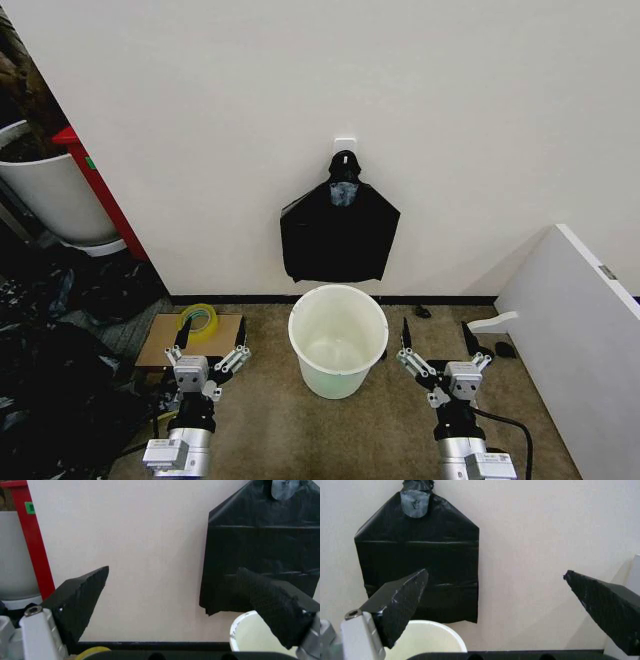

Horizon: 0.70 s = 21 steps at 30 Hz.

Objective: Place the garbage bag over the trash bin.

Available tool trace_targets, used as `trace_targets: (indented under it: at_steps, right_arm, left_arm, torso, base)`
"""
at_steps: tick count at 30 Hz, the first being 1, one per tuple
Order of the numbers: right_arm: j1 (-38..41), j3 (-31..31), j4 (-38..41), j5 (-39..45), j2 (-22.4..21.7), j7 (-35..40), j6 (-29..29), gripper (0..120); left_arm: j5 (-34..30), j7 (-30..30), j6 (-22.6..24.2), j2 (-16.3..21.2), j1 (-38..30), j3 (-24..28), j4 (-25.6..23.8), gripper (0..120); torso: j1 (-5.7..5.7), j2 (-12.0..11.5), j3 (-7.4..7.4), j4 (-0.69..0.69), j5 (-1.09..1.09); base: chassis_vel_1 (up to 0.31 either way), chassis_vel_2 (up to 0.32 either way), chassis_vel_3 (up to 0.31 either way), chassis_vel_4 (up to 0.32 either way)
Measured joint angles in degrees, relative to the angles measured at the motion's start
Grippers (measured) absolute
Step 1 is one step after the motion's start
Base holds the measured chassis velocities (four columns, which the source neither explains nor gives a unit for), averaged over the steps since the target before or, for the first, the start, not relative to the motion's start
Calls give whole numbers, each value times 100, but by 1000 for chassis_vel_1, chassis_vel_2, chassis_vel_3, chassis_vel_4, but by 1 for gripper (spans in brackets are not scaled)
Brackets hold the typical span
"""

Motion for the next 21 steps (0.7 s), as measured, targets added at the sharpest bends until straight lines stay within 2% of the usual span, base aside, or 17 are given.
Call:
trace_targets:
  at_steps: [21]
  right_arm:
    - [167, -59, -131, 196, -47, -20, -126, 100]
  left_arm:
    - [-9, -2, 27, -12, -55, -2, 68, 100]
  torso:
    - [0, 0, 0, 0, 0]
  base:
    - [0, 0, 0, 0]
